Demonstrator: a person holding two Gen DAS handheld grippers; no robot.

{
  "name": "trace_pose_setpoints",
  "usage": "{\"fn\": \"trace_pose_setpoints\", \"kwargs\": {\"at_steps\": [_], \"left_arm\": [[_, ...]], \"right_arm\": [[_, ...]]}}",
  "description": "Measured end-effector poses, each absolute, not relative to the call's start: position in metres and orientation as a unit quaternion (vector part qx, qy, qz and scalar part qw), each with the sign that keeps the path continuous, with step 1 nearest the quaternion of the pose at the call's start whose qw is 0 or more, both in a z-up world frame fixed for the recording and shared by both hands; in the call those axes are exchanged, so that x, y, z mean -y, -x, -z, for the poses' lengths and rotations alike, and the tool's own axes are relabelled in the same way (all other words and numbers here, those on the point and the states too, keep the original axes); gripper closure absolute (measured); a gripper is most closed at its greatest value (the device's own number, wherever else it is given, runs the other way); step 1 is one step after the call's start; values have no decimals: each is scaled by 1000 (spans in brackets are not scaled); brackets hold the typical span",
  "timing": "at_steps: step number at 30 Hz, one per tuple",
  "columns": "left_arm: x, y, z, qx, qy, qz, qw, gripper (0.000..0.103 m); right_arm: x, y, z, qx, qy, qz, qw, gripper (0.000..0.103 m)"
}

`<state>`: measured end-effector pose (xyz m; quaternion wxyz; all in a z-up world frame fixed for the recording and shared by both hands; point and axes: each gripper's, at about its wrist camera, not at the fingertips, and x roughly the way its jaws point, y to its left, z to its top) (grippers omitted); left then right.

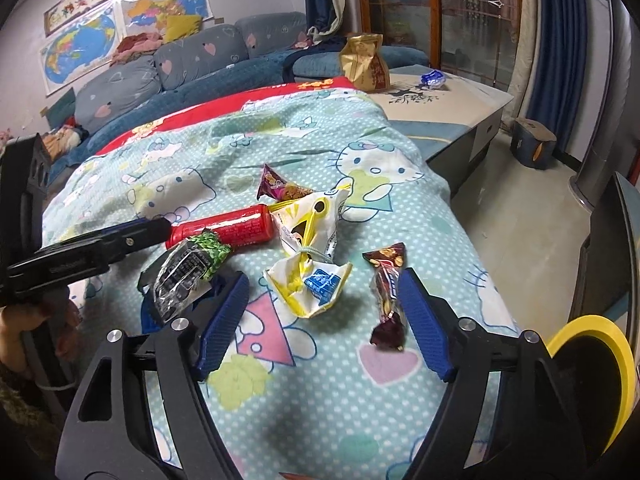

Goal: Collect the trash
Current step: 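Grasp the red candy tube with the left tool while the right tool grasps the yellow-white snack bag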

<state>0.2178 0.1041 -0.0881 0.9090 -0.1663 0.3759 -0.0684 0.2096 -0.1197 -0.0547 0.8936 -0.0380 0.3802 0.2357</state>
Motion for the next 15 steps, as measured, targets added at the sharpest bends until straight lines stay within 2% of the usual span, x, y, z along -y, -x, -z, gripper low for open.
{"fn": "trace_pose_setpoints", "kwargs": {"at_steps": [5, 7, 15], "left_arm": [[-103, -231, 98, -395, 176, 87, 898, 50], [-103, -236, 102, -399, 185, 100, 892, 50], [-110, -251, 114, -399, 232, 129, 878, 46]], "right_arm": [[113, -218, 60, -386, 40, -241, 890, 38], [110, -221, 62, -390, 40, -244, 887, 48], [104, -227, 70, -404, 39, -252, 879, 58]]}}
